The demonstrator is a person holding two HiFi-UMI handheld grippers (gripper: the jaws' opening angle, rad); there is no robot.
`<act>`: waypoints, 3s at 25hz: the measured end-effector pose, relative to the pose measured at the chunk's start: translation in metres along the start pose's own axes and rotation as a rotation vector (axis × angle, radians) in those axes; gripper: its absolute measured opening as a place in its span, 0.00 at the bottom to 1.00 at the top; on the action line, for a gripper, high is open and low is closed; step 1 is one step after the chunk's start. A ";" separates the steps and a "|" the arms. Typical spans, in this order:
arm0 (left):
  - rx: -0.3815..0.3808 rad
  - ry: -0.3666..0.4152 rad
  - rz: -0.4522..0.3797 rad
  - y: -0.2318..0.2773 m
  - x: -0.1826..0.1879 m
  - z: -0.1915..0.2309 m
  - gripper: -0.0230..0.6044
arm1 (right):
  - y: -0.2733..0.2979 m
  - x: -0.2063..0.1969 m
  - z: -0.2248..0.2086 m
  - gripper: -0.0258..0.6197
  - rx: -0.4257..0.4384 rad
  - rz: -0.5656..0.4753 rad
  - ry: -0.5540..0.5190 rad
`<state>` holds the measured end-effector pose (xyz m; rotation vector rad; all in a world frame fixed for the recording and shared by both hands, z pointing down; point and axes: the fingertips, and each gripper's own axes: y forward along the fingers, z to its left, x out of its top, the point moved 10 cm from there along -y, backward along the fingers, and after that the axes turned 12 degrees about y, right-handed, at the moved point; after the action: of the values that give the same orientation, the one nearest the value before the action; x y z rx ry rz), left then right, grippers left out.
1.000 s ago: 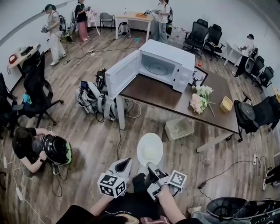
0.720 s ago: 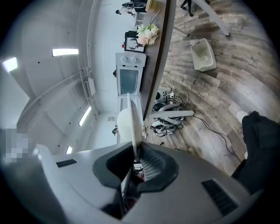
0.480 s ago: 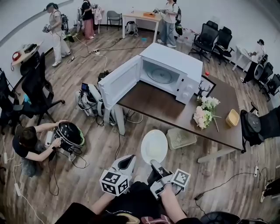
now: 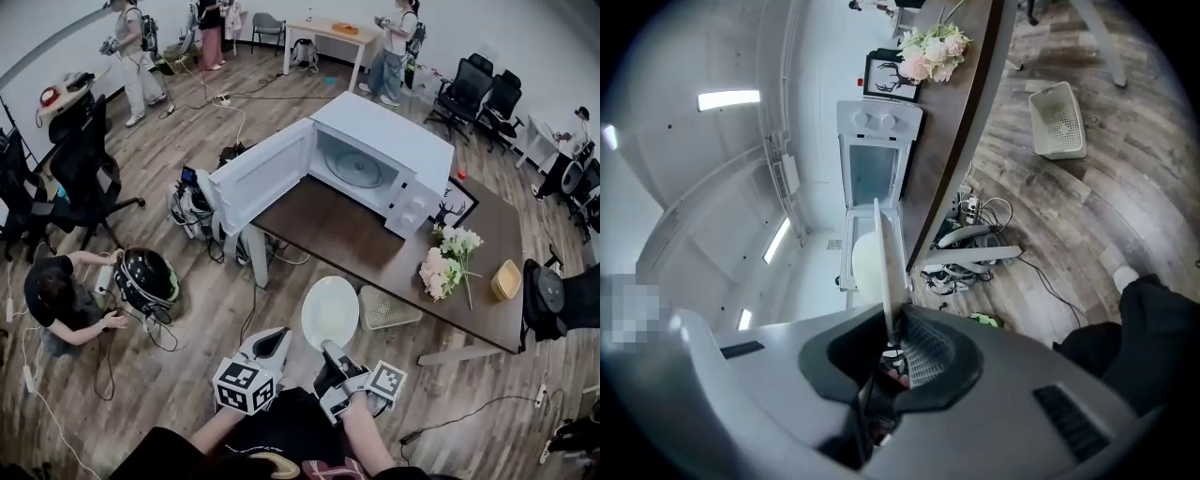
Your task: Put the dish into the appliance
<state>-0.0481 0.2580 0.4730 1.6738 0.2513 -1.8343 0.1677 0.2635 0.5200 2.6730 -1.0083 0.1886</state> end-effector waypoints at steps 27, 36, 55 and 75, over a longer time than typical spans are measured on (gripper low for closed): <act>-0.098 0.046 0.020 0.153 0.072 0.148 0.05 | 0.168 0.089 0.062 0.12 0.028 -0.066 0.031; -0.245 0.089 0.048 0.197 0.089 0.191 0.05 | 0.212 0.094 0.070 0.12 0.049 -0.183 0.103; -0.302 0.098 0.074 0.247 0.107 0.232 0.05 | 0.267 0.148 0.096 0.12 0.063 -0.290 0.121; -0.147 0.060 0.069 0.326 0.129 0.238 0.05 | 0.320 0.264 0.124 0.12 -0.020 -0.187 0.127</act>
<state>-0.0597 -0.1660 0.4804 1.6176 0.3406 -1.6751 0.1558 -0.1690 0.5271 2.6789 -0.7143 0.3023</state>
